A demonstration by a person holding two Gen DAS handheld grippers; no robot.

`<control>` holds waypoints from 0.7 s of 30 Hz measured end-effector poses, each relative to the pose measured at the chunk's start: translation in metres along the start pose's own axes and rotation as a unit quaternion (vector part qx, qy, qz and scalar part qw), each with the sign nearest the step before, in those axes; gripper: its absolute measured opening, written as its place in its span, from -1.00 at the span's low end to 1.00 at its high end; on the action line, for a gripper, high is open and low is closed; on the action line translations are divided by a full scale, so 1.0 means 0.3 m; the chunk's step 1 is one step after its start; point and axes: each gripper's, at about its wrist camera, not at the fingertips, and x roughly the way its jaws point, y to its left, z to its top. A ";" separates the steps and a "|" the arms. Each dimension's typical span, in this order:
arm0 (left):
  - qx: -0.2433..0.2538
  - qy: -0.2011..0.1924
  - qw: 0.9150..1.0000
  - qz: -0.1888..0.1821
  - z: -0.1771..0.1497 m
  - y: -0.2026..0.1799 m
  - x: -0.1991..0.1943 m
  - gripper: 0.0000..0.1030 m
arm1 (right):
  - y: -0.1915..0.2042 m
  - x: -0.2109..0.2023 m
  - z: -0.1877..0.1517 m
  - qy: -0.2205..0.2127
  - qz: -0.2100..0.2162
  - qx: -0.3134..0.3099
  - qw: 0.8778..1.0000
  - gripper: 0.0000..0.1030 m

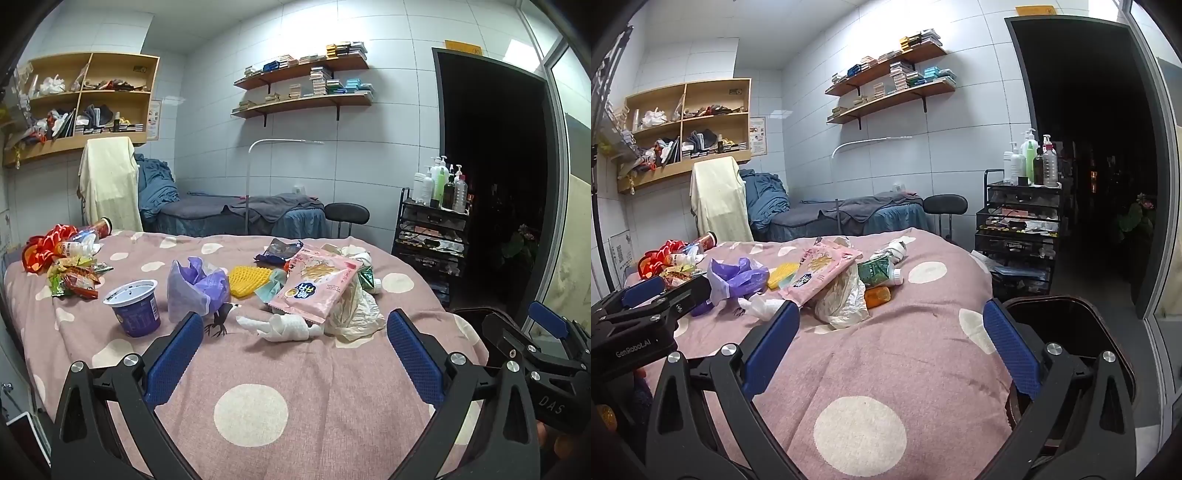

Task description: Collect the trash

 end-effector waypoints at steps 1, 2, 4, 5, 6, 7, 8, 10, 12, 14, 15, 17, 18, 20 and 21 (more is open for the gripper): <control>-0.001 0.001 1.000 0.000 0.000 0.000 -0.002 0.90 | 0.001 0.005 0.000 0.001 0.001 0.000 1.000 0.91; -0.002 0.002 1.000 0.001 0.000 0.000 -0.005 0.90 | -0.004 0.011 0.000 0.001 0.002 0.001 1.000 0.91; -0.002 0.002 1.000 0.002 0.003 0.008 0.013 0.90 | -0.005 0.017 0.002 0.002 0.003 0.001 1.000 0.91; -0.002 0.003 1.000 0.003 0.003 0.009 0.014 0.90 | -0.005 0.017 0.002 0.002 0.003 0.001 1.000 0.91; -0.004 0.002 1.000 0.002 -0.001 0.011 0.011 0.90 | -0.003 0.017 0.001 0.002 0.004 0.001 1.000 0.91; -0.004 0.003 1.000 0.002 -0.002 0.012 0.011 0.90 | -0.002 0.018 0.000 0.002 0.005 0.001 1.000 0.91; -0.004 0.003 1.000 0.002 -0.002 0.011 0.007 0.90 | -0.001 0.016 0.001 0.002 0.005 0.001 1.000 0.91; -0.005 0.005 1.000 0.002 -0.005 0.012 0.010 0.90 | -0.001 0.016 -0.001 0.004 0.007 0.001 1.000 0.91; -0.005 0.007 1.000 0.002 -0.007 0.015 0.011 0.90 | 0.001 0.015 -0.001 0.007 0.007 0.001 1.000 0.91; -0.008 0.008 1.000 0.002 -0.007 0.020 0.013 0.90 | 0.000 0.015 -0.002 0.008 0.007 0.001 1.000 0.91; -0.009 0.008 1.000 0.002 -0.008 0.022 0.013 0.90 | -0.001 0.013 -0.002 0.008 0.007 0.001 1.000 0.91; -0.009 0.009 1.000 0.002 -0.007 0.025 0.015 0.90 | -0.002 0.014 -0.001 0.009 0.008 0.001 1.000 0.91; -0.009 0.009 1.000 0.003 -0.008 0.026 0.015 0.90 | 0.000 0.015 -0.001 0.010 0.008 0.000 1.000 0.91; -0.008 0.009 1.000 0.002 -0.009 0.025 0.015 0.90 | 0.000 0.015 -0.004 0.011 0.009 0.000 1.000 0.91; -0.009 0.009 1.000 0.003 -0.010 0.025 0.016 0.90 | -0.001 0.020 -0.003 0.012 0.009 0.000 1.000 0.91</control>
